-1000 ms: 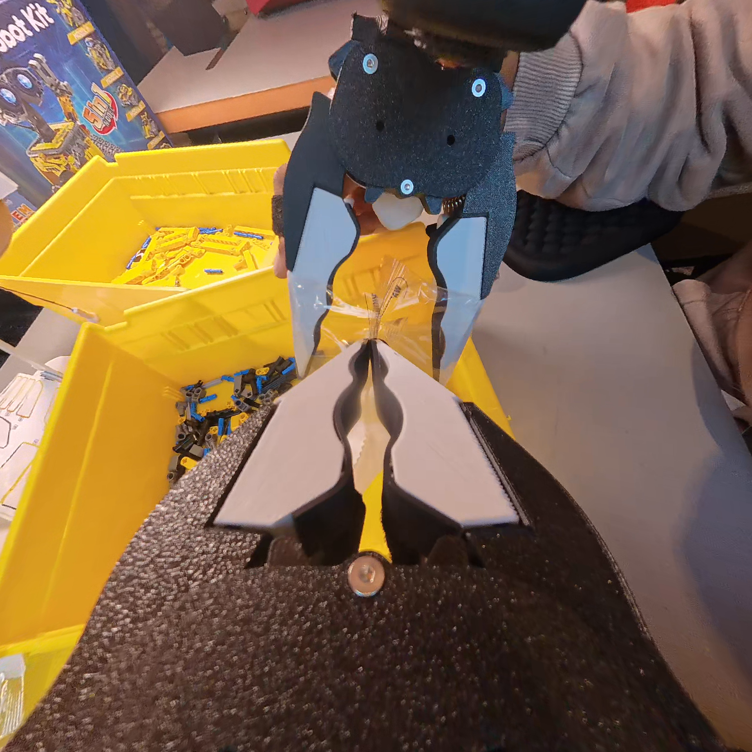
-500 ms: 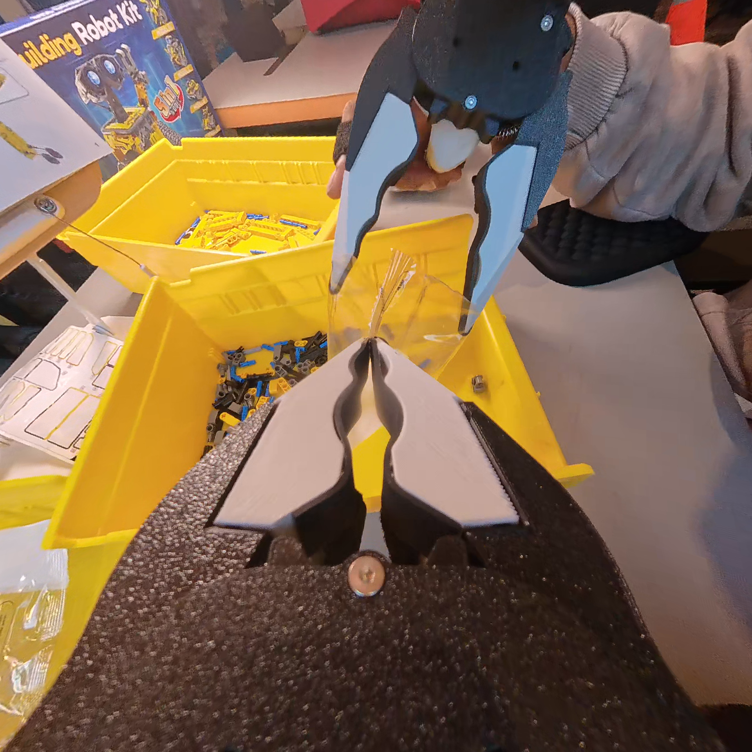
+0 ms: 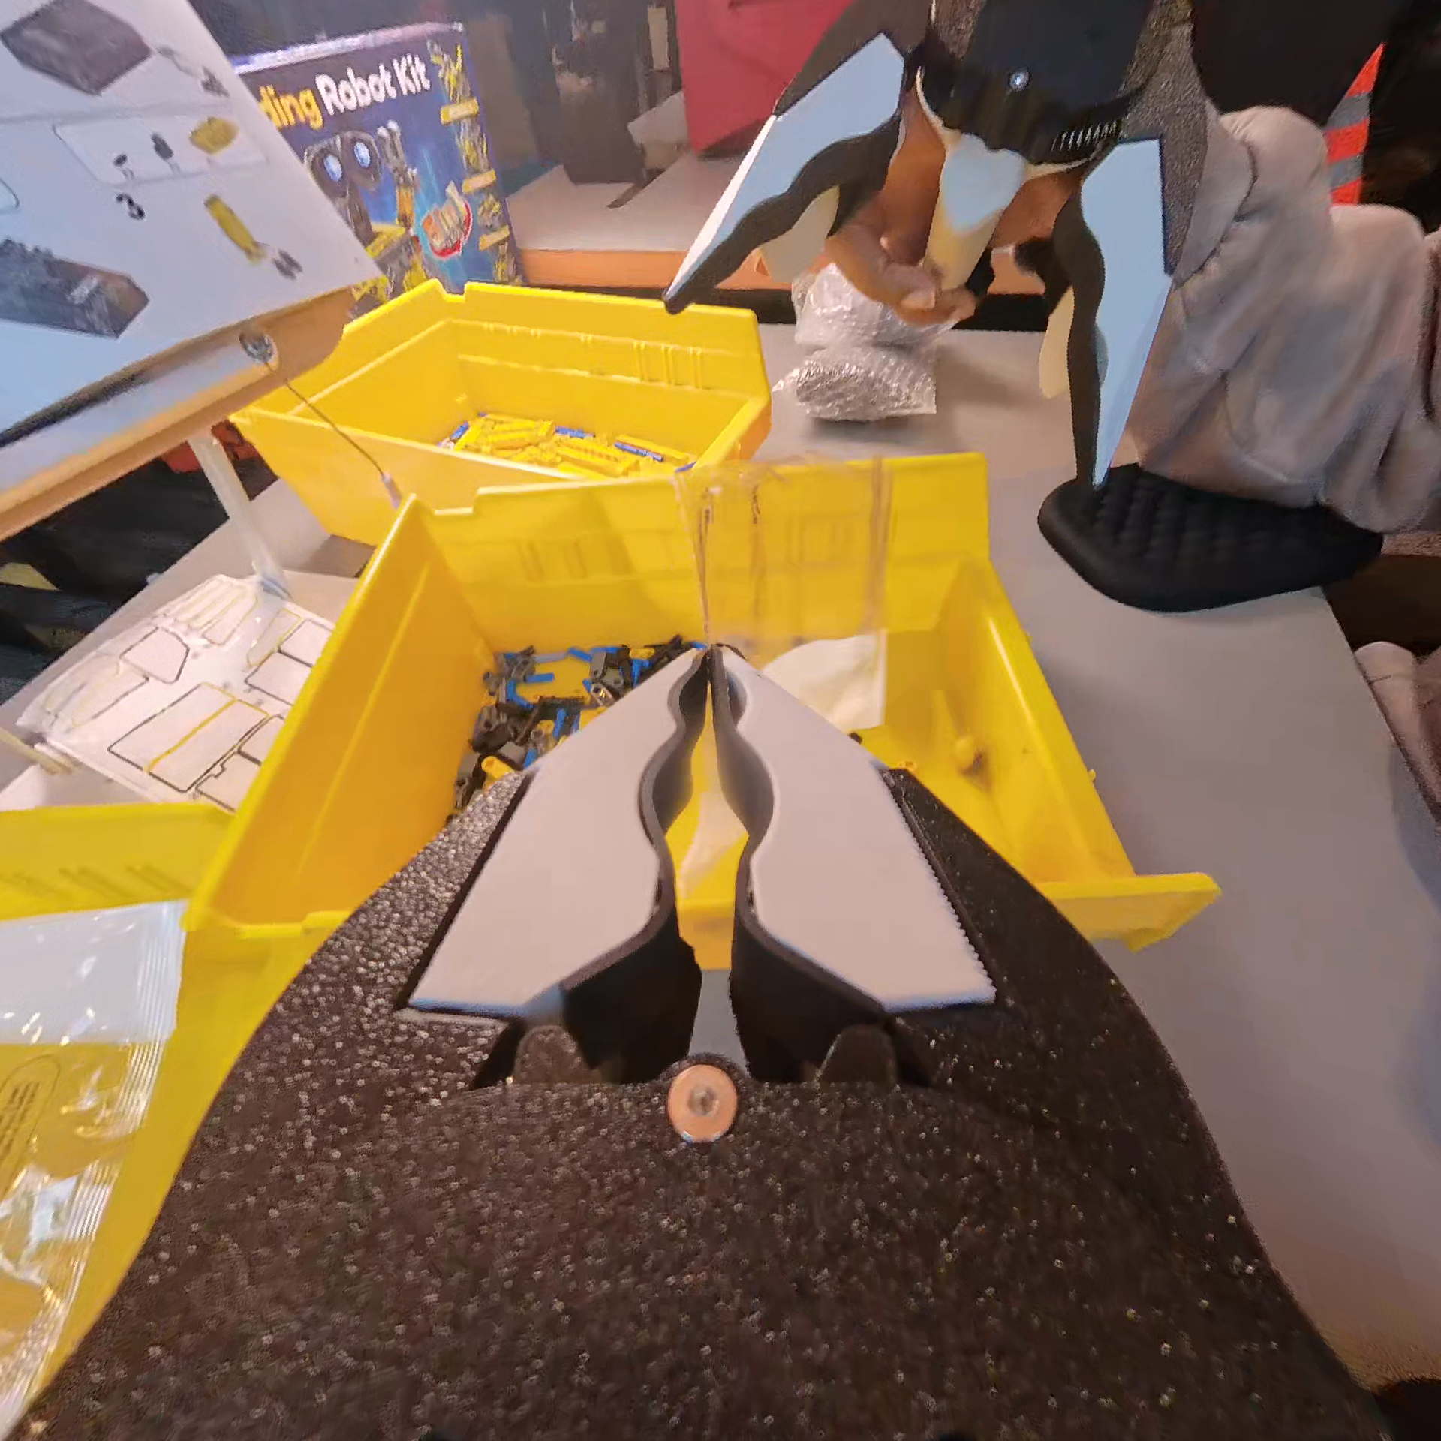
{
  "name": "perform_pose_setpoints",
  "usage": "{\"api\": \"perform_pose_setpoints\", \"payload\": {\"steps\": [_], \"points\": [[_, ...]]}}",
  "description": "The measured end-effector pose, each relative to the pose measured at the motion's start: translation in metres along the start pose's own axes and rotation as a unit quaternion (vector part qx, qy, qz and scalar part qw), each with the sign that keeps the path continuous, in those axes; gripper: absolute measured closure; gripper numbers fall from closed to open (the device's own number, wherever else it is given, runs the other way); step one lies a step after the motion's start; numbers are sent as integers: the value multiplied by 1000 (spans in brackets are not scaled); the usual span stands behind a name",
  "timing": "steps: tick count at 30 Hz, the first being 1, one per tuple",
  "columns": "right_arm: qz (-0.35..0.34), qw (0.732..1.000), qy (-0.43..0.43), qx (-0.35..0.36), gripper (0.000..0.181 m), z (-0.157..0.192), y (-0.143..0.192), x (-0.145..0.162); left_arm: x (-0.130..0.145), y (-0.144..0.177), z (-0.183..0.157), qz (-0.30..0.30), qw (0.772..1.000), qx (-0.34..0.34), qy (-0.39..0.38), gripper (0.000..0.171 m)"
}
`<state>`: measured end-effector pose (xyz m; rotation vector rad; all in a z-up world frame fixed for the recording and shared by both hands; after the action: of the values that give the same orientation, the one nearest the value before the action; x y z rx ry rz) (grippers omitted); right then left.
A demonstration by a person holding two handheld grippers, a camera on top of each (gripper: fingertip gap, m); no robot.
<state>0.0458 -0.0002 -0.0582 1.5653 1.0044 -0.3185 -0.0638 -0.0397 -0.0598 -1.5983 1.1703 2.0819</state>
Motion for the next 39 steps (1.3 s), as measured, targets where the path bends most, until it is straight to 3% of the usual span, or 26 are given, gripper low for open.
{"api": "perform_pose_setpoints", "payload": {"steps": [9, 20, 24, 32, 39], "points": [[-118, 992, 9, 48, 67, -22, 17, -30, -4, -1, 2, -27, 999, 5, 21, 171], [-220, 975, 15, 38, 99, -20, 31, -42, -34, 45, 23, -149, 986, -46, 53, 171], [-228, 973, 13, 35, 106, -19, 29, -43, -39, 56, 26, -176, 981, -55, 58, 171], [-224, 973, 29, 46, 121, -15, 36, -46, -51, 68, 15, -169, 983, -67, 18, 171], [-187, 981, 10, 60, 128, -10, 45, -18, -29, 110, 9, -131, 984, -118, 24, 171]]}}
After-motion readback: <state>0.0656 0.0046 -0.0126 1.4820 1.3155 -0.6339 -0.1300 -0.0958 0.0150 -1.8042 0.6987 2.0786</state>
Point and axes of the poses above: each gripper's, where its closed fingertips meet, y back along the fingers, x out of its underside, z = x × y across the jaws, the point moved 1 cm from there along y, back along the fingers, and after that the axes turned 7 degrees about z, right-handed, at the moved point
